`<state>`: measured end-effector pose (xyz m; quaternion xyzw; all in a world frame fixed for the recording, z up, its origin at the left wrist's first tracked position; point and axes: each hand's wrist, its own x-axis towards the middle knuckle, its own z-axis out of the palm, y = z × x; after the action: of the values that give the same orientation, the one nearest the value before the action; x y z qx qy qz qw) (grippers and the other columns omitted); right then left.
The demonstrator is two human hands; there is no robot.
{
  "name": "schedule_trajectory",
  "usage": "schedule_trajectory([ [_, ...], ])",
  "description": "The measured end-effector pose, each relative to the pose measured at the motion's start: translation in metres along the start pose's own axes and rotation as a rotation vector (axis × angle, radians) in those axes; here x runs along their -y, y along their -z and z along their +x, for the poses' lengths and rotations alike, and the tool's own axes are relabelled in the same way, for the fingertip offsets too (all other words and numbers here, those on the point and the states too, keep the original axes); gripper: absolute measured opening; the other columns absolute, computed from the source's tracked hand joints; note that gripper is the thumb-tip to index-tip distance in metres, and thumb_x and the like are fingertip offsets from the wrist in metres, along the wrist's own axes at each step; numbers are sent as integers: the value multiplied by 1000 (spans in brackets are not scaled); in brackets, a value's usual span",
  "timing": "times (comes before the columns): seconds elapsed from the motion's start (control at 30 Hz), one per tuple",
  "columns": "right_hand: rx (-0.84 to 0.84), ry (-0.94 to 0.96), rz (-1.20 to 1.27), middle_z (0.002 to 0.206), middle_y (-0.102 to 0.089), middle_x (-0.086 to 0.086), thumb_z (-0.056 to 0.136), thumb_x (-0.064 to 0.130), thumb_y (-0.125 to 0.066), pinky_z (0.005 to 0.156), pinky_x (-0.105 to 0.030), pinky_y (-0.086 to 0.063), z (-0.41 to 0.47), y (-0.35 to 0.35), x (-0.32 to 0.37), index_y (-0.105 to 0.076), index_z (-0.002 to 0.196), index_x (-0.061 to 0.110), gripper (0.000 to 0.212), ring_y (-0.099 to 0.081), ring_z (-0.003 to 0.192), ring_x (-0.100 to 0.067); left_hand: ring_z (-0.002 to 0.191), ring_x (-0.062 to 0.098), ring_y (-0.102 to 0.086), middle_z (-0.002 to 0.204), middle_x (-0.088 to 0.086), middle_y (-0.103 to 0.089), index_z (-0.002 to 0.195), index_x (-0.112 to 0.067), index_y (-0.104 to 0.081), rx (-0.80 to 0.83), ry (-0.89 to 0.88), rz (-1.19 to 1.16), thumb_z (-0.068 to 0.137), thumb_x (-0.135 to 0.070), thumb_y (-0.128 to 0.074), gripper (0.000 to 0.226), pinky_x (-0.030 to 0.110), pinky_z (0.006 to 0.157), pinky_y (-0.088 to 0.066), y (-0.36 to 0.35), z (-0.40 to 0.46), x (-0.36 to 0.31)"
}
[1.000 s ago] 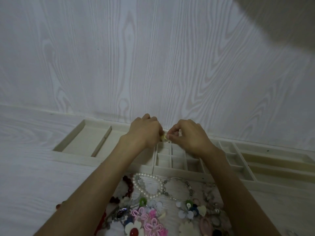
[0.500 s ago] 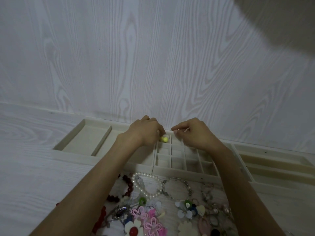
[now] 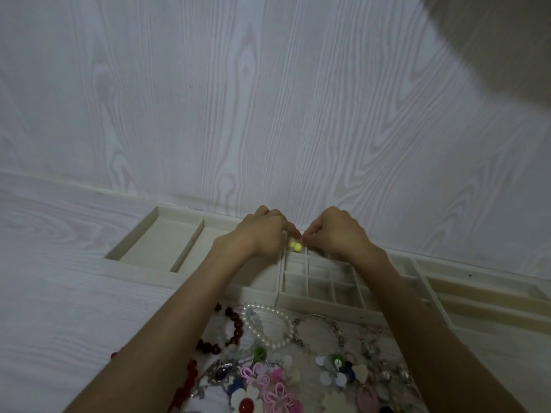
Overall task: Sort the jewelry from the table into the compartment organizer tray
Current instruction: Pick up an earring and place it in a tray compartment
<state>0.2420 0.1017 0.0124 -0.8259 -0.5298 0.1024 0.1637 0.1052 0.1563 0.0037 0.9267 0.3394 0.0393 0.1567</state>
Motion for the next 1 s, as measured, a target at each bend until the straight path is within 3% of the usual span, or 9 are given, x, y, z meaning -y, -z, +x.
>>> schedule_trajectory([
  [0.1, 56, -117, -13, 83, -70, -6, 75, 22, -75, 62, -27, -49, 7, 3, 9, -70, 88, 9, 19, -65, 74, -17, 125, 25, -34, 136, 6, -46, 127, -29, -57, -93, 33, -70, 93, -7, -40, 44, 35, 98, -33, 0, 2, 1],
  [0.23, 42, -218, 251, 76, -64, -5, 74, 19, -76, 63, -27, -47, 8, 12, 0, -71, 91, 4, 23, -60, 67, -14, 97, 24, -58, 107, 7, -67, 108, -21, -69, -287, 179, -280, 93, -20, -49, 25, 29, 74, -44, -3, 7, 5],
  [0.4, 33, -240, 567, 78, -65, -6, 79, 25, -74, 52, -21, -40, -12, 17, -14, -73, 95, 1, 29, -52, 62, -13, 68, 12, -57, 79, -4, -66, 97, -17, -74, -268, 179, -442, 93, -42, -54, 32, 25, 62, -41, -8, 11, 8],
  [0.47, 19, -245, 687, 69, -62, -1, 81, 23, -72, 41, -13, -36, -17, 16, -14, -72, 97, 2, 27, -48, 54, -8, 67, 10, -59, 81, -1, -71, 94, -17, -76, -265, 123, -527, 91, -42, -57, 31, 28, 65, -46, -10, 12, 8],
  [0.57, -20, -204, 824, 60, -59, 4, 83, 18, -70, 35, -8, -32, -22, 13, -14, -71, 99, 2, 23, -49, 45, -2, 85, 10, -67, 90, -1, -74, 94, -19, -76, -341, 81, -664, 88, -36, -63, 22, 31, 83, -53, -11, 13, 10],
  [0.67, -45, -65, 715, 70, -66, 1, 82, 16, -71, 40, -9, -36, -22, 9, -16, -73, 99, 5, 20, -52, 40, 5, 95, 11, -67, 97, -4, -74, 102, -26, -74, -380, 93, -572, 86, -41, -64, 24, 33, 86, -53, -13, 13, 10],
  [0.83, -86, 81, 337, 85, -71, 4, 79, 31, -74, 64, -27, -55, -11, 0, -17, -73, 98, 26, 20, -65, 71, -9, 91, 14, -64, 99, -4, -72, 104, -32, -72, -404, 109, -230, 86, -43, -64, 24, 26, 70, -46, -15, 11, 2],
  [1.0, -122, 124, 73, 90, -73, 3, 80, 33, -72, 53, -17, -38, -7, -11, -21, -76, 95, 25, 17, -61, 73, -6, 96, 14, -63, 101, -7, -72, 106, -33, -72, -381, 103, -151, 84, -47, -65, 27, 27, 72, -46, -20, 13, 3],
])
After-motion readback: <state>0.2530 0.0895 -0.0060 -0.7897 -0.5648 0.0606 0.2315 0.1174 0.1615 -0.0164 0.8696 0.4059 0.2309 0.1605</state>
